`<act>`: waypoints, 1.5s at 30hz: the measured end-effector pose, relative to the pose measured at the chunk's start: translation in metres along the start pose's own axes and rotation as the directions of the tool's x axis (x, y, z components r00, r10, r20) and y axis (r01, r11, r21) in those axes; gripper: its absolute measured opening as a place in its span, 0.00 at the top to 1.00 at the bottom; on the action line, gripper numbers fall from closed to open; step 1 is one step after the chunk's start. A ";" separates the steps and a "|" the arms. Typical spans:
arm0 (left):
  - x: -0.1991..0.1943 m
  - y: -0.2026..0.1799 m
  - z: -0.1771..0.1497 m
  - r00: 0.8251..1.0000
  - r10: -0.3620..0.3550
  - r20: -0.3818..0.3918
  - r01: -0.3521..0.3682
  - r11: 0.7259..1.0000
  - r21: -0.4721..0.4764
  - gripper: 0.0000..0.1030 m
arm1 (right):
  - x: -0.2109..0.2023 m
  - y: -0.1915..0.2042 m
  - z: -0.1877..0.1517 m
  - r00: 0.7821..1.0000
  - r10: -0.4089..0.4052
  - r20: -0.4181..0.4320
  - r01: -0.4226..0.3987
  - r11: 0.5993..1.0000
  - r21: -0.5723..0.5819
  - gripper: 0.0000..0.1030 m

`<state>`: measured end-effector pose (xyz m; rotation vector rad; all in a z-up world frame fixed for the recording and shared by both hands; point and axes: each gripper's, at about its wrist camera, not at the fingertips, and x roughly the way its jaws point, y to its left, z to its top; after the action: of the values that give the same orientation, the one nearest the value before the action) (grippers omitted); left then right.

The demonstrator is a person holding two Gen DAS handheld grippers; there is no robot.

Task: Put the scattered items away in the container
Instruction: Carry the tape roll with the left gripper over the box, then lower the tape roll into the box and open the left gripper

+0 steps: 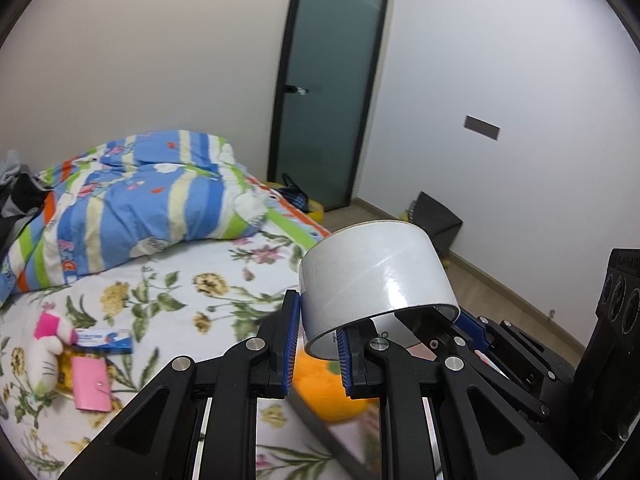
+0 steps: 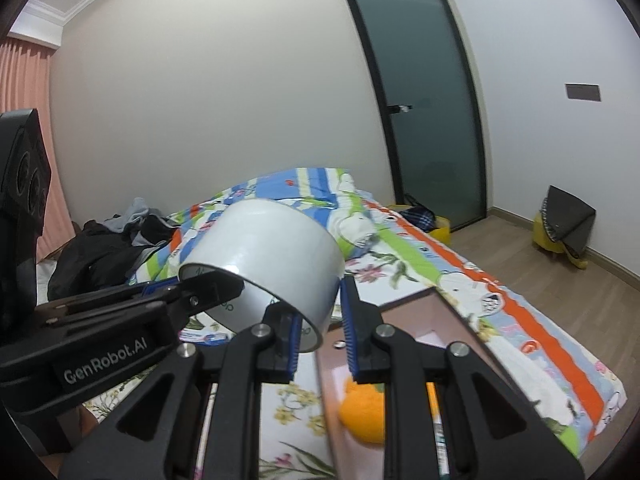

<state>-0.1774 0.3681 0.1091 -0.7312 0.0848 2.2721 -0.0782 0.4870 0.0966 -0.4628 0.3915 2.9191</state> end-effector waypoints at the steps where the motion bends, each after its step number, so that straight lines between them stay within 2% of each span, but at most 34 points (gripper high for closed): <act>1: 0.003 -0.007 0.000 1.000 -0.006 -0.003 0.006 1.000 0.004 0.83 | -0.003 -0.008 -0.001 1.000 -0.008 -0.001 0.008 1.000 0.004 0.80; 12: 0.037 -0.069 -0.017 0.996 -0.072 -0.051 0.073 0.997 0.019 0.83 | -0.025 -0.073 -0.011 0.996 -0.080 -0.026 0.081 0.996 0.044 0.80; 23: 0.047 -0.079 -0.023 0.995 -0.066 -0.070 0.068 0.997 0.023 0.83 | -0.017 -0.082 -0.018 0.996 -0.082 -0.043 0.085 0.995 0.060 0.77; 24: 0.048 -0.078 -0.023 0.996 -0.053 -0.071 0.055 0.998 0.021 0.83 | -0.018 -0.084 -0.019 0.995 -0.092 -0.044 0.095 0.993 0.064 0.69; 25: 0.049 -0.075 -0.023 0.996 -0.045 -0.076 0.046 0.999 0.011 0.80 | -0.018 -0.086 -0.021 0.993 -0.104 -0.047 0.107 0.992 0.069 0.53; 26: 0.050 -0.072 -0.023 0.996 -0.040 -0.084 0.039 0.999 -0.002 0.64 | -0.018 -0.088 -0.022 0.993 -0.112 -0.050 0.115 0.991 0.073 0.39; 27: 0.051 -0.069 -0.023 0.995 -0.034 -0.090 0.033 0.999 -0.014 0.51 | -0.018 -0.089 -0.024 0.992 -0.116 -0.046 0.120 0.990 0.079 0.07; 28: 0.050 -0.067 -0.023 0.996 -0.023 -0.083 0.022 1.000 -0.018 0.32 | -0.020 -0.090 -0.025 0.991 -0.130 -0.036 0.133 0.988 0.081 0.00; 29: 0.048 -0.066 -0.024 0.997 -0.016 -0.069 0.015 1.000 -0.017 0.22 | -0.023 -0.089 -0.026 0.988 -0.150 -0.022 0.151 0.985 0.079 0.00; 30: 0.046 -0.065 -0.024 0.998 -0.018 -0.061 0.017 1.000 -0.015 0.20 | -0.024 -0.089 -0.025 0.990 -0.143 -0.017 0.144 0.987 0.078 0.00; 35: 0.043 -0.065 -0.026 0.997 0.012 -0.074 -0.012 1.000 -0.003 0.19 | -0.020 -0.084 -0.025 0.988 -0.149 -0.041 0.151 0.986 0.066 0.00; 45: 0.026 -0.054 -0.025 0.997 0.027 -0.071 -0.028 0.999 -0.023 0.19 | -0.031 -0.075 -0.025 0.989 -0.134 -0.054 0.138 0.987 0.076 0.00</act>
<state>-0.1437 0.4176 0.0821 -0.8277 0.1016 2.2771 -0.0277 0.5477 0.0661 -0.5281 0.4621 2.7535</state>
